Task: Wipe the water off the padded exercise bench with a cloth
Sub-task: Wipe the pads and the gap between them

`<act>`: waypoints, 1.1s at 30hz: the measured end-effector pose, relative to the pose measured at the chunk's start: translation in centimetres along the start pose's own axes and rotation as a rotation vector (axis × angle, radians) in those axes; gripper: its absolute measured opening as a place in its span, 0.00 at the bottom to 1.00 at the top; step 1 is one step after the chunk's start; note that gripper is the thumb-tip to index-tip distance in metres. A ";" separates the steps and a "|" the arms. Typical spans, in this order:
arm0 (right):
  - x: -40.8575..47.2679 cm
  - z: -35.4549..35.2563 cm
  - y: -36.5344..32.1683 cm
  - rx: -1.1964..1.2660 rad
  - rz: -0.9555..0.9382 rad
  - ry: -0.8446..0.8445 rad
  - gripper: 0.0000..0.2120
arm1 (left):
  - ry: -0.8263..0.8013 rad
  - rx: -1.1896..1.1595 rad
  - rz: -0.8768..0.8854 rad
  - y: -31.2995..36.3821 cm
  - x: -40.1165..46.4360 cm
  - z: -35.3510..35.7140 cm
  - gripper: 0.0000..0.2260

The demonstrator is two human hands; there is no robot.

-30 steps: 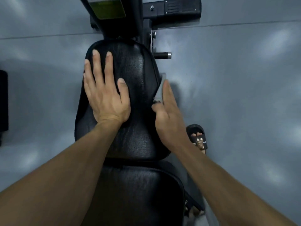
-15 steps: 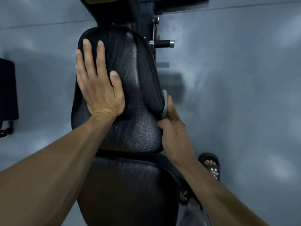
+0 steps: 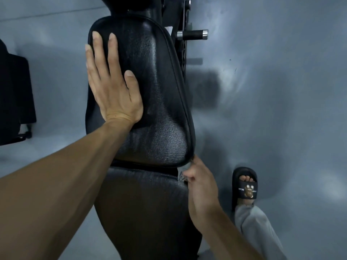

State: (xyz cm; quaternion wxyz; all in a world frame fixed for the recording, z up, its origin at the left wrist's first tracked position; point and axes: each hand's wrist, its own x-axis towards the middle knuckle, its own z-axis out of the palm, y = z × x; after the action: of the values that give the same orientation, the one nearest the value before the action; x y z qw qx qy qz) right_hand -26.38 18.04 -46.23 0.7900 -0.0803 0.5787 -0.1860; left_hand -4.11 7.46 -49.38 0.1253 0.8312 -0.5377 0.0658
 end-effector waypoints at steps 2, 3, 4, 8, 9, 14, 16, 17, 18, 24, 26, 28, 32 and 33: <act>-0.1 0.6 -0.2 0.162 0.062 0.015 0.28 | 0.004 0.000 0.004 0.0 0.0 0.0 0.27; -0.2 0.9 -0.2 0.244 0.088 0.024 0.28 | 0.008 0.002 0.004 0.0 0.0 0.0 0.27; -0.4 1.1 -0.1 0.321 0.117 0.039 0.26 | 0.009 0.007 0.001 0.0 0.0 0.0 0.27; -1.6 2.0 0.0 0.543 0.198 0.044 0.26 | 0.026 0.019 0.003 0.3 0.1 -0.1 0.28; -1.7 2.3 0.1 0.522 0.205 0.053 0.24 | 0.025 0.018 0.005 0.3 0.0 -0.1 0.28; -0.5 2.3 0.1 0.322 0.288 0.165 0.09 | 0.034 0.019 0.024 0.4 0.0 -0.1 0.28; -0.8 1.7 -0.1 0.329 0.308 0.132 0.07 | 0.045 0.024 0.034 0.3 0.1 0.0 0.28; -1.3 1.3 -0.1 0.340 0.307 0.103 0.08 | 0.045 0.021 0.033 0.3 0.1 -0.1 0.28; -1.7 1.0 -0.2 0.361 0.300 0.083 0.08 | 0.045 0.017 0.036 0.3 0.0 0.0 0.28; -0.7 0.3 0.0 0.142 0.184 0.087 0.03 | 0.064 0.006 0.049 0.2 -0.1 0.3 0.29; 0.0 -0.3 0.6 -0.066 0.113 0.077 0.04 | 0.065 0.008 0.049 0.1 -0.1 0.3 0.29; 0.1 -1.3 1.0 -0.143 0.123 0.066 0.14 | 0.066 0.003 0.051 -0.1 -0.2 0.3 0.28; -0.2 -4.6 0.1 -0.343 -0.119 0.200 0.17 | 0.065 -0.019 0.051 -0.2 -0.4 0.2 0.27; -0.2 -5.7 -0.1 -0.506 -0.237 0.261 0.18 | 0.064 -0.021 0.053 -0.2 -0.5 0.2 0.27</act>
State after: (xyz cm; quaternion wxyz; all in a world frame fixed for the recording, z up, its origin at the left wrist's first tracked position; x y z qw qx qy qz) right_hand -31.84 18.53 -47.79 0.6367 -0.3167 0.6899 -0.1355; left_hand -4.14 7.87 -49.72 0.1495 0.8127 -0.5559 0.0900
